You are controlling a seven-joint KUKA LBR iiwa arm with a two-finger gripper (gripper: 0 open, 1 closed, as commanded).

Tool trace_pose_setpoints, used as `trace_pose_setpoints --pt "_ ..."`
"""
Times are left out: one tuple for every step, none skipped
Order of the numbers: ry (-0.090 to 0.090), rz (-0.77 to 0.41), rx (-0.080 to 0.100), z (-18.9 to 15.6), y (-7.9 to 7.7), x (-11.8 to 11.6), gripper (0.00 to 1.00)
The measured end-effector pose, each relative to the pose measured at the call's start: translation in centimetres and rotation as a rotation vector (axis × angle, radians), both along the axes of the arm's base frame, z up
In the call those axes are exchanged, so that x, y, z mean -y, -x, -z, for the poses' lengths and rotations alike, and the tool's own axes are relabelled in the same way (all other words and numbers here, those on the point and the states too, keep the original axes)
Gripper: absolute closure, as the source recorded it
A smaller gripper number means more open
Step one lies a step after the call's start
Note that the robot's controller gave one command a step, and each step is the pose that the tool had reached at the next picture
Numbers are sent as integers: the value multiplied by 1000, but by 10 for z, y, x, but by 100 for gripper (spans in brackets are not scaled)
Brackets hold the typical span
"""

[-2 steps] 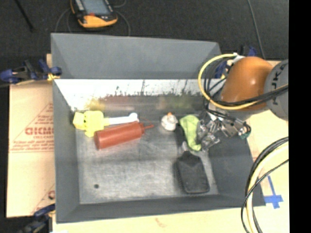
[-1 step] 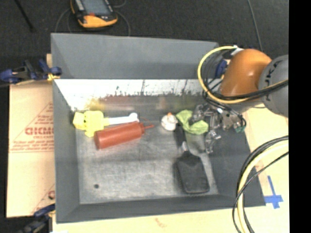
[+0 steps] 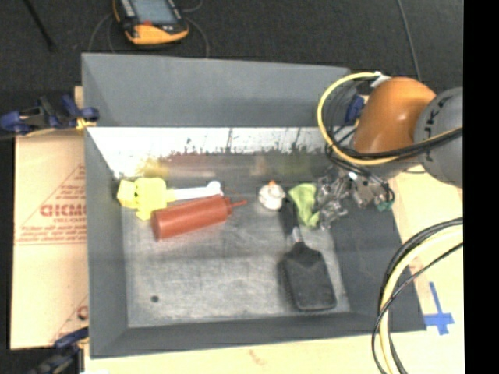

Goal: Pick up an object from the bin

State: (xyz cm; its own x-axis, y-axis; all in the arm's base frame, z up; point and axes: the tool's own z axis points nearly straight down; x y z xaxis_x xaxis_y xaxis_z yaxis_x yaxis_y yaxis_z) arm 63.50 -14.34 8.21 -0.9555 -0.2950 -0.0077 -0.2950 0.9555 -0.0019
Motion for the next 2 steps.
trace_pose_setpoints --pt "0 1 0 0 0 0 100" --pt "0 3 -7 -59 -3 -17 100"
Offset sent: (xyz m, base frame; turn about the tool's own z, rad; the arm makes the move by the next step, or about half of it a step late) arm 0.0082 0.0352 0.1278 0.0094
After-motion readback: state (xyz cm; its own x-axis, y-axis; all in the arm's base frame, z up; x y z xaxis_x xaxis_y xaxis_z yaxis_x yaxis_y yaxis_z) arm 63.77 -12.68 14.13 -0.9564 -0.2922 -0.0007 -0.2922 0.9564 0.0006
